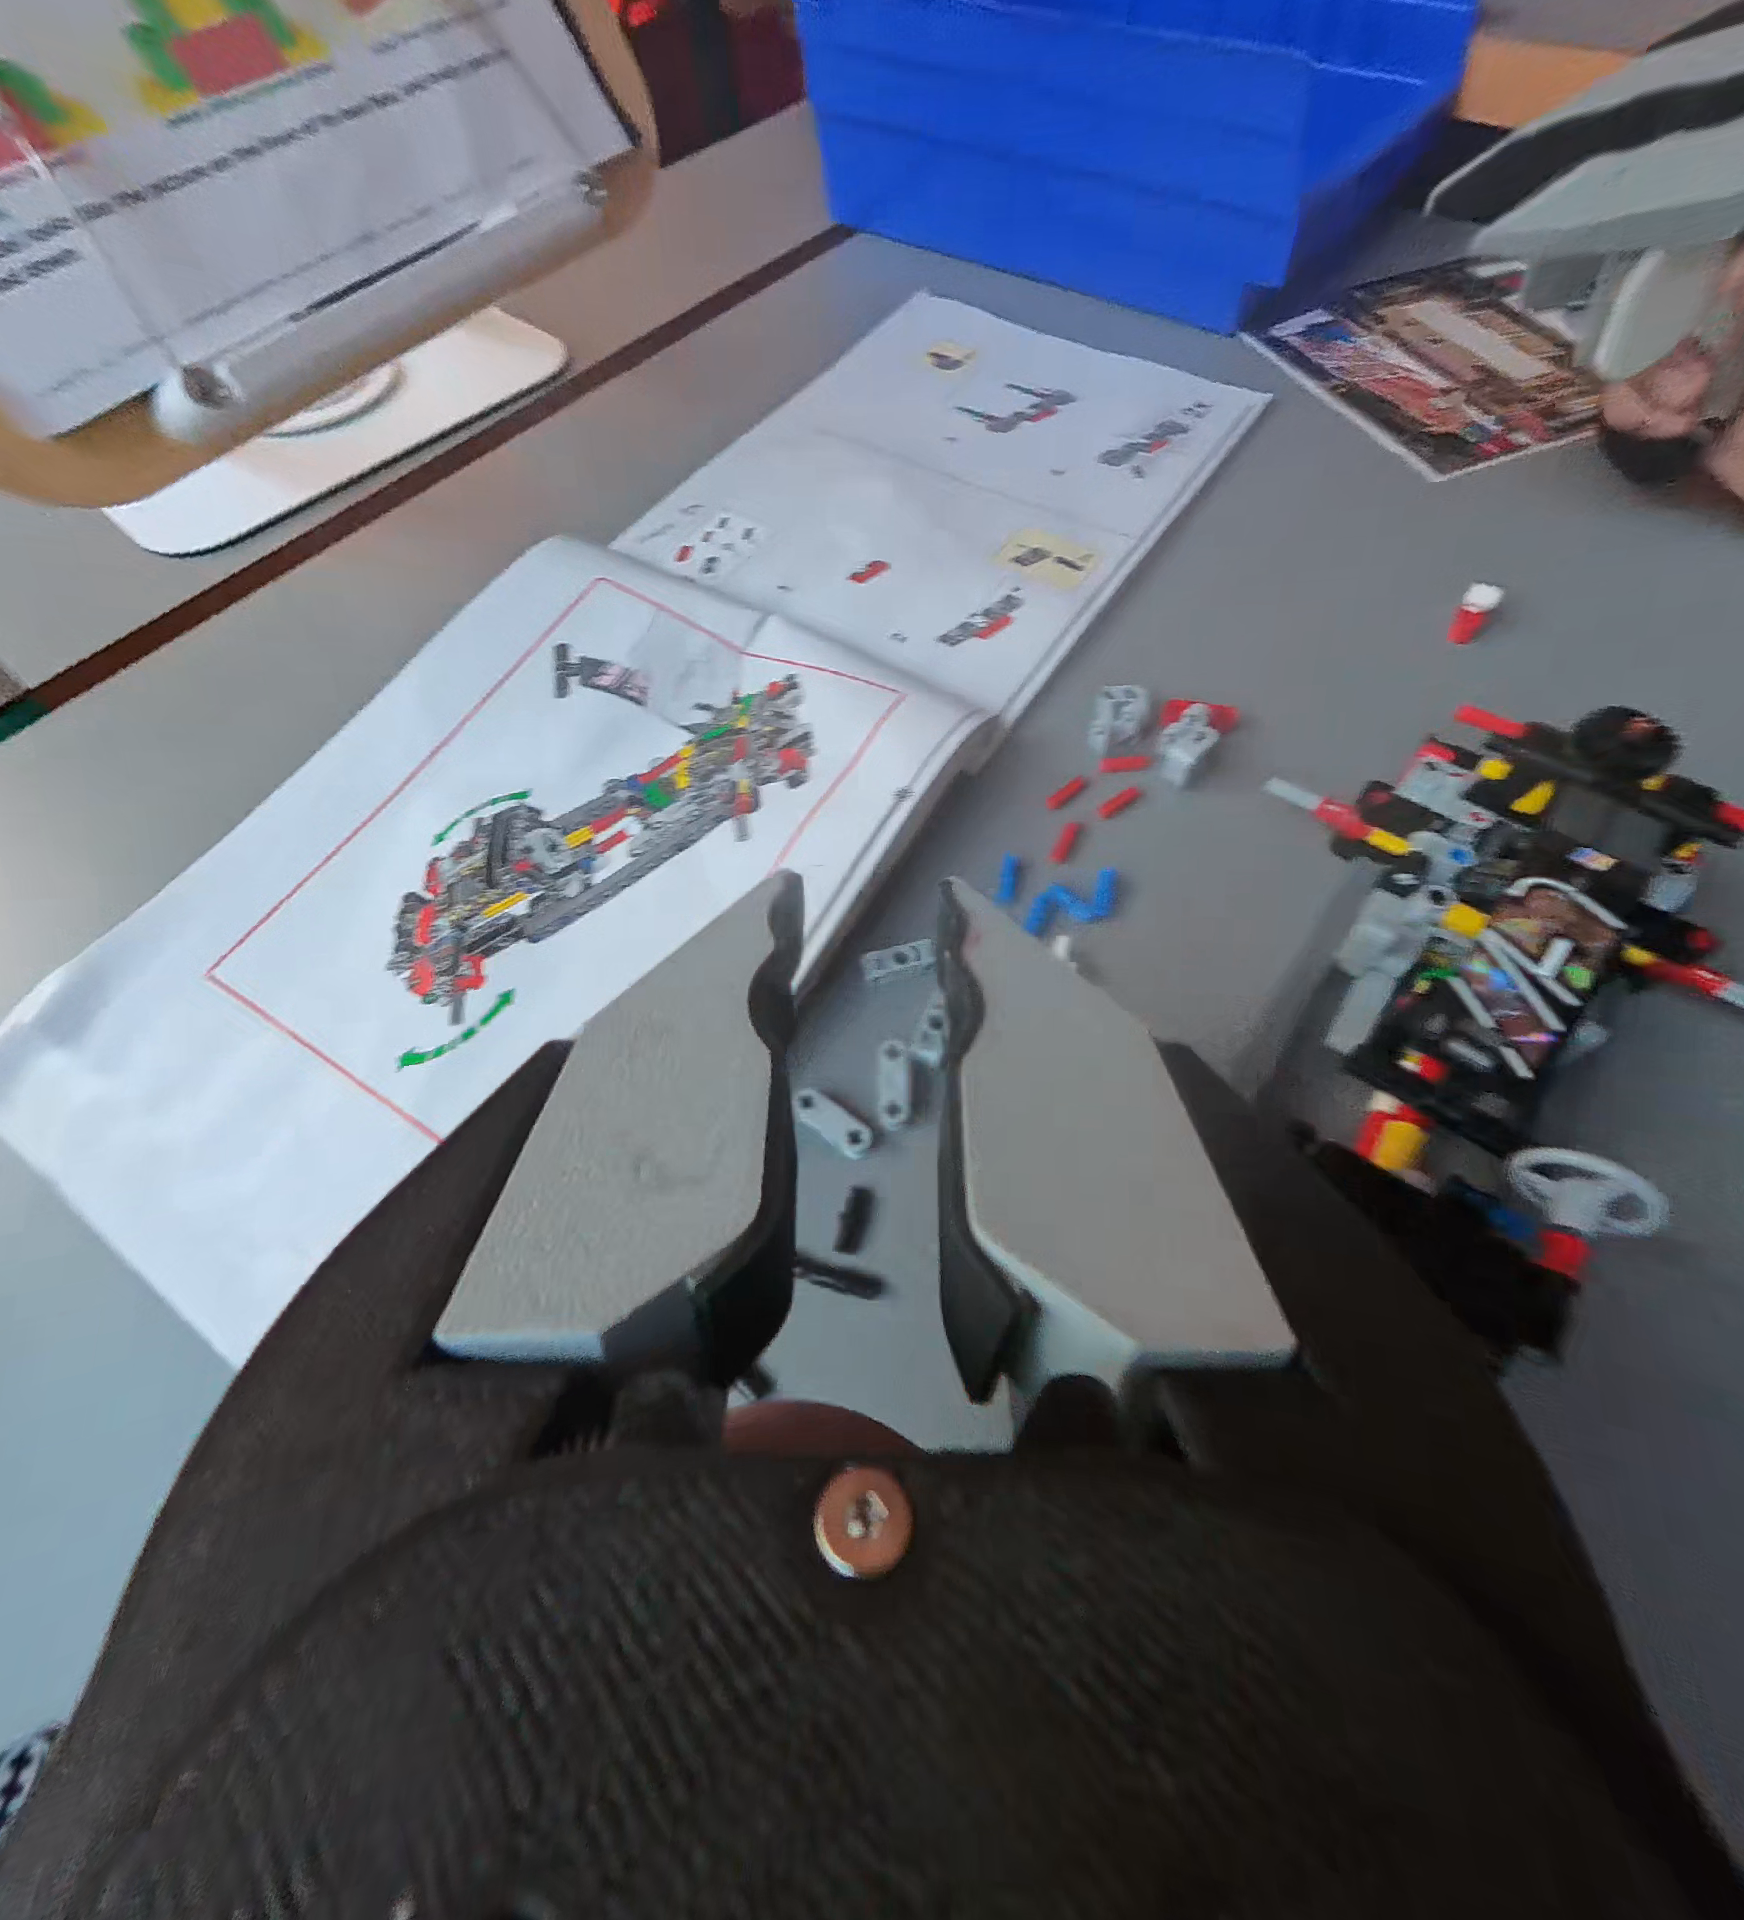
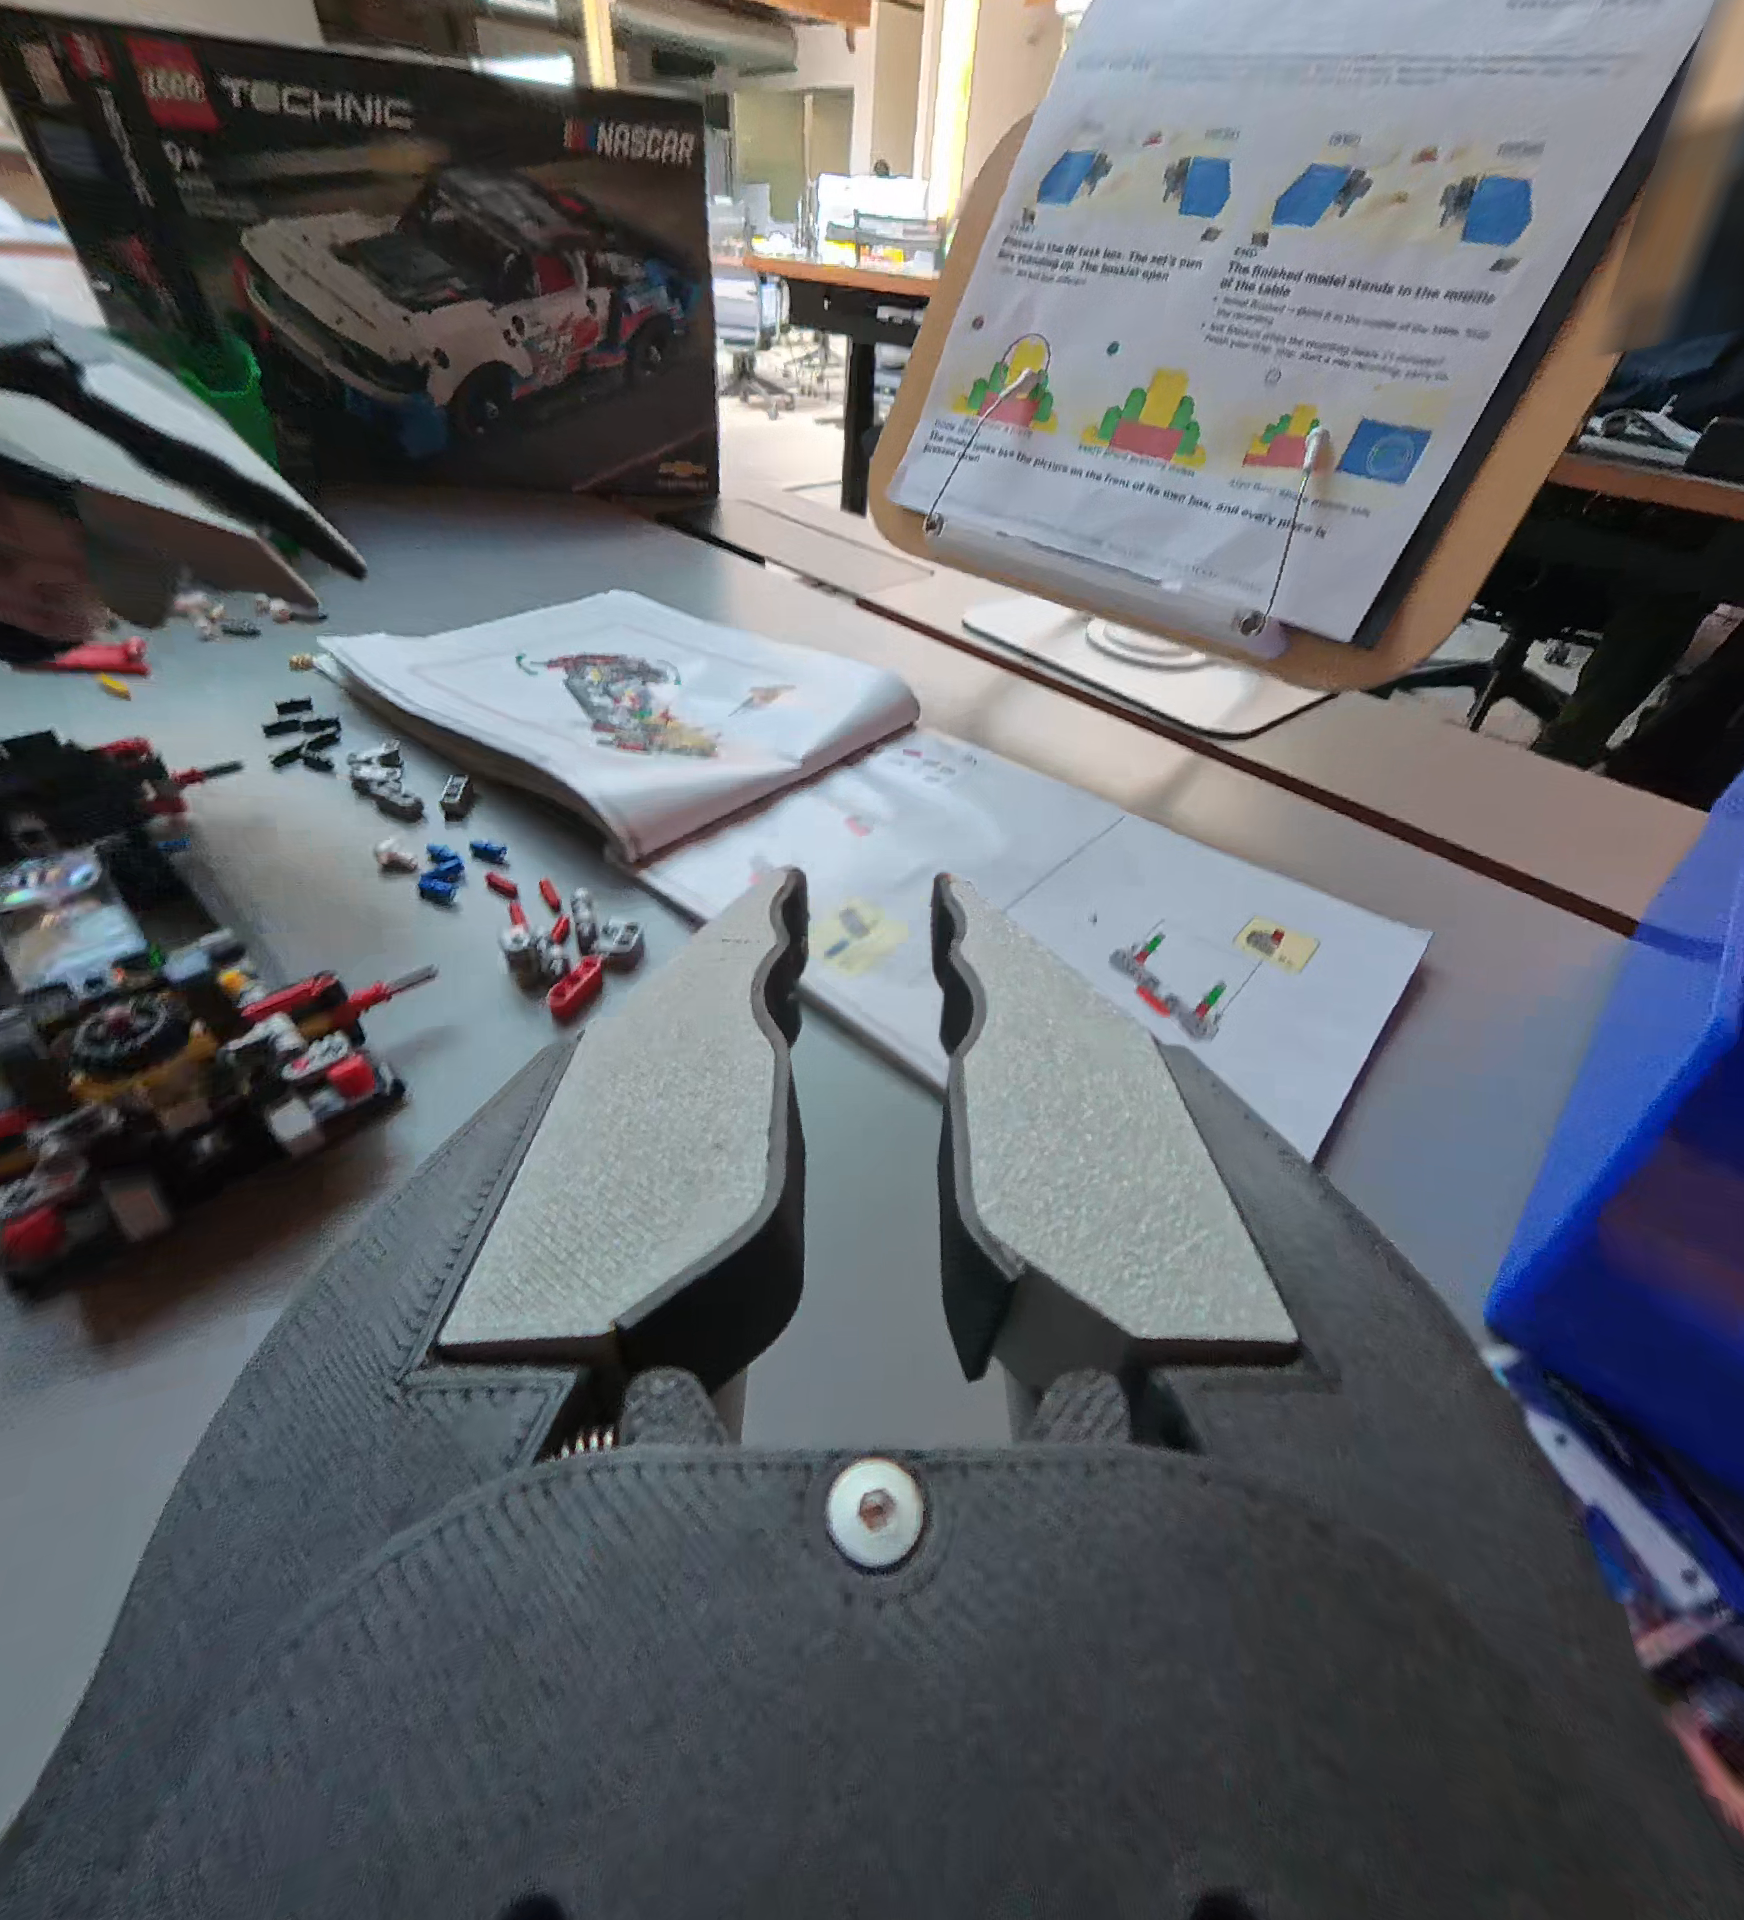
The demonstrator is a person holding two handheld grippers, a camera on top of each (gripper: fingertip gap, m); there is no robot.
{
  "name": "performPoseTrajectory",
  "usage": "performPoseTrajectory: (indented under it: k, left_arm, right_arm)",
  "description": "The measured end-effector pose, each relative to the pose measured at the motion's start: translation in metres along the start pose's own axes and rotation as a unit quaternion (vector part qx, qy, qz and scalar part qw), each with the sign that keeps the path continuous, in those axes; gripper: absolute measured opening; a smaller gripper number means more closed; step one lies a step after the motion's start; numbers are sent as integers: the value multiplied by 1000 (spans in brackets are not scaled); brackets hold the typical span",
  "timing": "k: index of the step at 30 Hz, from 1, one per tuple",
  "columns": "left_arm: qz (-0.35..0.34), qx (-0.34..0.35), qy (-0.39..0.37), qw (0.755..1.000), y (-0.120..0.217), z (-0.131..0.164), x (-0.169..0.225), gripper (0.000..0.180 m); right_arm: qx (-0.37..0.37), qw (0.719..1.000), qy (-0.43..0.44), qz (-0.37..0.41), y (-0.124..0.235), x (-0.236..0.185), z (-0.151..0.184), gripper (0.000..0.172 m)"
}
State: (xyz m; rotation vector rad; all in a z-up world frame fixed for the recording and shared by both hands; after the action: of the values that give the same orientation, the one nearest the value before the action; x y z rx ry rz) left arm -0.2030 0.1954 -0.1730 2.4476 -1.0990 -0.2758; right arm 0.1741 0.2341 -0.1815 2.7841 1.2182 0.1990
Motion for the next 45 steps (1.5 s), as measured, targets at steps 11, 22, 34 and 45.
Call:
performPoseTrajectory:
  k: [11, 22, 34, 45]
  left_arm:
    - [-98, 193, -35, 976, -17, 2, -20, 17]
    - [-134, 217, -59, 965, -8, 2, -21, 13]
    - [-59, 132, -43, 989, -3, -8, -26, 0]
    - [76, -158, -86, 981, -38, 20, 5, 16]
  right_arm:
    - [-10, 995, -26, -99, -75, 19, -6, 21]
    - [-28, 989, 12, -147, -72, 6, -5, 5]
    - [-32, 993, 42, -105, -72, 11, 1, 0]
    - [-24, 995, 46, -87, -71, 15, 0, 0]
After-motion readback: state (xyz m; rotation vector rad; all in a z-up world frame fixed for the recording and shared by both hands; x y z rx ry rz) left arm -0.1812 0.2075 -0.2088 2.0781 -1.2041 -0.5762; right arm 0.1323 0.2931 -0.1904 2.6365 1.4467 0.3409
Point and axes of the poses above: each gripper's, where its closed fingertips meet, y back along the fingers, z out of its underside, x = y × z across the jaws, the point moved 8 cm from there along y, back along the fingers, and after that the axes turned 5 degrees about z, right-handed, at the moved point
